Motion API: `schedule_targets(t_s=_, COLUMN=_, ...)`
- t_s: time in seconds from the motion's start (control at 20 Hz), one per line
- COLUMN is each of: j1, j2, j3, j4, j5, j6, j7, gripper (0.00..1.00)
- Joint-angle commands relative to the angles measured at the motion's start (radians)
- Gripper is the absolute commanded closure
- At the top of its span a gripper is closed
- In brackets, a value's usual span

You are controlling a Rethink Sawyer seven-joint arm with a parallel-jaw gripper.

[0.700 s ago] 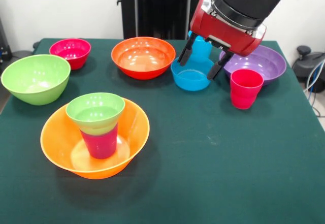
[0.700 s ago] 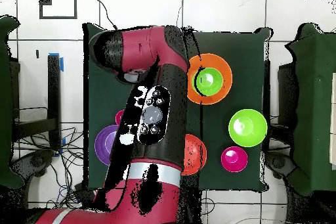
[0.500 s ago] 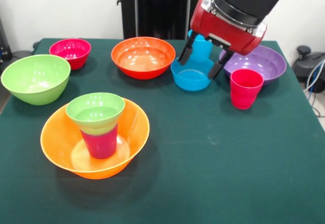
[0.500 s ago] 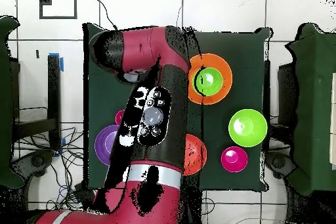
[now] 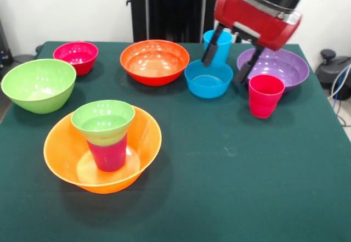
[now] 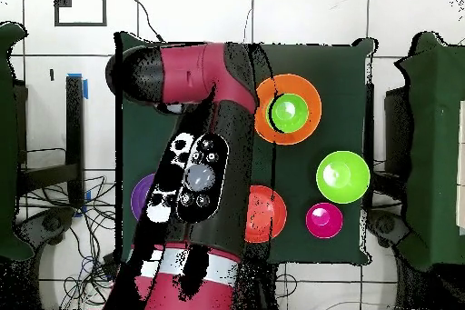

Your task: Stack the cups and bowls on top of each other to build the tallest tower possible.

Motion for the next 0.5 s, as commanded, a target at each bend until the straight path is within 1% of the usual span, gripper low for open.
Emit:
schedule_targets(t_s=0.05, j1=0.098, j2=0.05, j3=0.074, j4=0.175, j5=0.058, j6=-0.112, j7=0.284, gripper=0.0)
schedule_targets(t_s=0.15, j1=0.126, j2=0.068, j3=0.076, j4=0.191, j5=0.067, j6=-0.154, j7=0.318, gripper=0.0)
schedule_targets(t_s=0.3, j1=0.148, j2=0.094, j3=0.085, j4=0.208, j5=0.09, j6=-0.217, j7=0.352, gripper=0.0)
schedule_targets(t_s=0.4, j1=0.153, j2=0.111, j3=0.097, j4=0.222, j5=0.109, j6=-0.258, j7=0.359, gripper=0.0)
schedule_targets(t_s=0.5, j1=0.146, j2=0.112, j3=0.12, j4=0.256, j5=0.127, j6=-0.303, j7=0.339, gripper=0.0)
